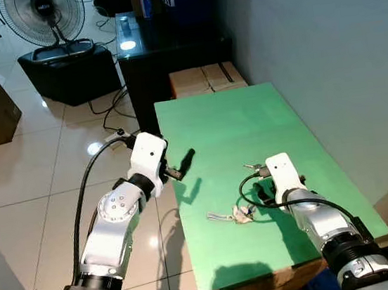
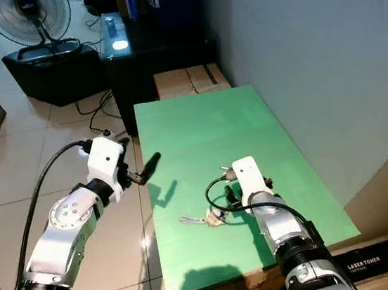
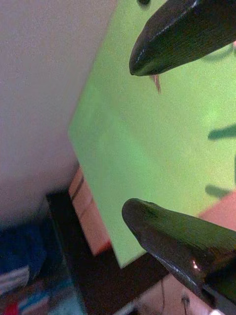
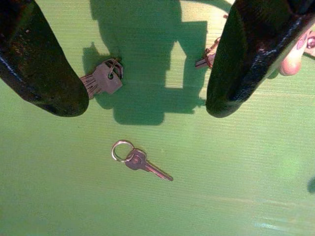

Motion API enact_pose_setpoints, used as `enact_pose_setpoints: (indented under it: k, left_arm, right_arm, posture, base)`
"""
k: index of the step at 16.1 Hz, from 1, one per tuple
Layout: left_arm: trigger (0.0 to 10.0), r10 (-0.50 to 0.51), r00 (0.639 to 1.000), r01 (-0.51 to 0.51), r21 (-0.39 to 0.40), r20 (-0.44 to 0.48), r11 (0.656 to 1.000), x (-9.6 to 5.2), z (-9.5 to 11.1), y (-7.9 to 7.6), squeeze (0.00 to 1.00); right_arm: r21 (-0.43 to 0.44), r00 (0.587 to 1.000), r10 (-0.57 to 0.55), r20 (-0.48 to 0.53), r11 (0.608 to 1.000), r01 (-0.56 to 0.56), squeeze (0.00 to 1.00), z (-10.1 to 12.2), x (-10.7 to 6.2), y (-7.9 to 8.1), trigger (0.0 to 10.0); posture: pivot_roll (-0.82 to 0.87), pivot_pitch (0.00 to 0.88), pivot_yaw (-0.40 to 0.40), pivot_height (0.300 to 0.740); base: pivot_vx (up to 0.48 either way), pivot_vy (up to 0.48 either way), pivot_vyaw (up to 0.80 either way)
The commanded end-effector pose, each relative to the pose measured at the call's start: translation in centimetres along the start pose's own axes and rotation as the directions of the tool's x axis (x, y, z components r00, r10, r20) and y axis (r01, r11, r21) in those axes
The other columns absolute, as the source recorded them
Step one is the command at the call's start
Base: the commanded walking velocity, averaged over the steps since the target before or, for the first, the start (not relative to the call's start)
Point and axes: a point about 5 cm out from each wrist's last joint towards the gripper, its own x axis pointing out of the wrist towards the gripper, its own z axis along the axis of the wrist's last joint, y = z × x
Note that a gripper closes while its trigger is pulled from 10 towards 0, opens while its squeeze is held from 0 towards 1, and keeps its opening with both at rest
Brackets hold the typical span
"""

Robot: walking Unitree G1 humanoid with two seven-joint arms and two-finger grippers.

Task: Hang keys on a hook

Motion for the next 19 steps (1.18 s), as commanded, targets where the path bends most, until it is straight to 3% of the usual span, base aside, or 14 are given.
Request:
enact_pose_setpoints:
  k: [1,3,6,9,12,14,15,16,19]
  left_arm:
    - [10.0,-0.021,1.000,0.021,-0.033,0.007,0.999,-0.3,0.2,-0.1,1.00]
    - [10.0,-0.060,0.997,0.062,-0.061,0.039,0.996,-0.7,0.1,-0.1,1.00]
    - [10.0,-0.125,0.990,0.127,-0.036,0.059,0.991,-0.1,0.6,-0.4,1.00]
    - [10.0,-0.189,0.979,0.190,-0.009,0.070,0.982,-0.4,1.0,-0.9,1.00]
    - [10.0,-0.214,0.976,0.212,0.037,0.043,0.977,-0.6,0.9,-0.5,1.00]
    - [10.0,-0.219,0.976,0.217,0.081,0.016,0.973,-0.2,1.2,-0.5,1.00]
    - [10.0,-0.227,0.974,0.225,0.086,0.016,0.971,-0.3,1.3,-0.6,0.35]
    - [10.0,-0.238,0.971,0.236,0.089,0.012,0.968,-0.4,1.4,-0.6,0.00]
    - [10.0,-0.242,0.970,0.242,0.098,-0.008,0.965,-0.8,1.4,-0.5,0.00]
  right_arm:
    - [0.029,1.000,0.004,0.011,1.000,-0.004,1.00,0.1,-0.1,-0.1,10.0]
    - [0.037,1.000,-0.007,-0.021,0.999,0.007,1.00,-1.2,-0.2,-0.1,10.0]
    - [0.044,0.999,-0.030,-0.018,0.999,0.030,1.00,-1.1,-0.5,-0.9,10.0]
    - [0.029,0.999,-0.032,-0.042,0.999,0.033,1.00,-1.7,-0.4,-1.7,10.0]
    - [0.014,0.999,-0.014,-0.032,1.000,0.015,1.00,-1.6,-0.1,-1.5,10.0]
    - [-0.049,0.998,-0.022,-0.061,0.999,0.019,1.00,-2.0,0.1,-1.5,10.0]
    - [-0.040,0.997,-0.034,-0.067,0.999,0.031,0.42,-1.9,0.2,-1.9,10.0]
    - [-0.027,0.997,-0.047,-0.067,0.999,0.046,0.00,-1.8,0.3,-2.3,10.0]
    - [-0.034,0.995,-0.064,-0.083,0.998,0.061,0.00,-1.3,0.6,-3.1,10.0]
  posture:
    - [-0.15,0.000,0.028,0.740]
    - [-0.17,0.000,0.030,0.740]
    - [-0.18,0.000,0.027,0.740]
    - [-0.15,0.000,-0.008,0.740]
    - [-0.16,0.000,0.012,0.740]
    - [-0.16,0.000,0.012,0.740]
    - [-0.15,0.000,0.015,0.740]
    - [-0.15,0.000,0.017,0.740]
    - [-0.13,0.000,0.027,0.740]
  base:
    - [0.000,0.000,0.00]
    - [0.000,0.000,0.00]
    - [0.000,0.000,0.00]
    - [0.000,0.000,0.00]
    - [0.000,0.000,0.00]
    - [0.000,0.000,0.00]
    - [0.000,0.000,0.00]
    - [0.000,0.000,0.00]
    - [0.000,0.000,0.00]
